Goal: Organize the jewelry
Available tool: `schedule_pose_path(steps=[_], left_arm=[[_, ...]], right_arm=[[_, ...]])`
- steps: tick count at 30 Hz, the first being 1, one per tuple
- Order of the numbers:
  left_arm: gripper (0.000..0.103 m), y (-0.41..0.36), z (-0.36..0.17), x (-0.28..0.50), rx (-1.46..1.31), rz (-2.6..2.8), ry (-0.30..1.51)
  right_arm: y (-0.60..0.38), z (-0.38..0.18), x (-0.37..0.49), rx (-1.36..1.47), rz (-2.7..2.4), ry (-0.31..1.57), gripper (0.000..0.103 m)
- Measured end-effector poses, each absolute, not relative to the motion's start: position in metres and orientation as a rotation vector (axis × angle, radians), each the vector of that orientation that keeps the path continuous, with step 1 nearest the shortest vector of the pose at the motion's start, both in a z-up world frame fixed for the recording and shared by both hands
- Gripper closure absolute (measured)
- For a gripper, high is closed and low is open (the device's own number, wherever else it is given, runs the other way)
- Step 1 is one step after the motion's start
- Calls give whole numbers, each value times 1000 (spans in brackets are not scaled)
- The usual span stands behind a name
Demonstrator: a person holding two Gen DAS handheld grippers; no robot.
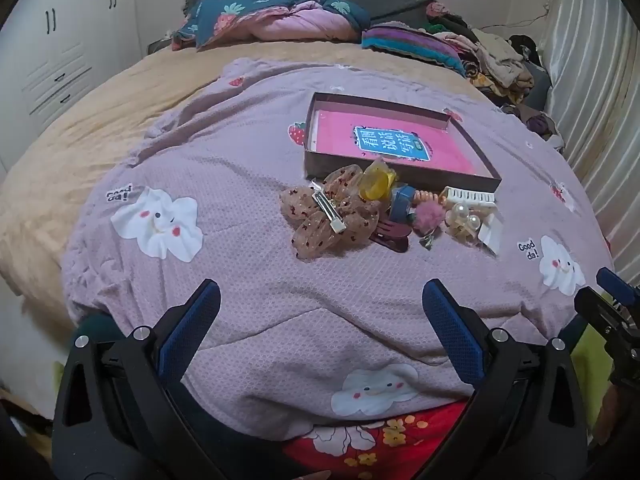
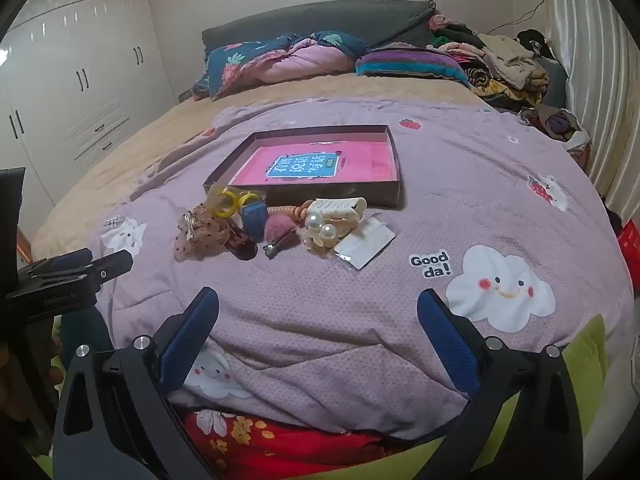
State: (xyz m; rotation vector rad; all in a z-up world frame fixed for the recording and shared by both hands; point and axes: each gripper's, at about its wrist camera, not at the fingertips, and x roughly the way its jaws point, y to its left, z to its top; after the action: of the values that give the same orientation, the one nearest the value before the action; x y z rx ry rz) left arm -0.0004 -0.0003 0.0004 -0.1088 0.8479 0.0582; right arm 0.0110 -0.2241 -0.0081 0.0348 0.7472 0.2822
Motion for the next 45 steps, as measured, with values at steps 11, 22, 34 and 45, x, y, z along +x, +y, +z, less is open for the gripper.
schedule_pose_path(steps=[11, 22, 34, 45], left_arm=[[8, -4, 4, 0, -106, 60, 848], [8, -3, 2, -1, -108, 53, 849], [8, -1, 4, -1, -111, 47, 844], [8, -1, 5, -1, -111, 42, 842]], right_arm=[[-225, -6, 10, 33, 282, 756, 4], [-222, -3, 7, 33, 283, 757, 4], [-223, -1, 7, 27, 287, 750, 4], [-223, -1, 6, 26, 289, 749, 4]])
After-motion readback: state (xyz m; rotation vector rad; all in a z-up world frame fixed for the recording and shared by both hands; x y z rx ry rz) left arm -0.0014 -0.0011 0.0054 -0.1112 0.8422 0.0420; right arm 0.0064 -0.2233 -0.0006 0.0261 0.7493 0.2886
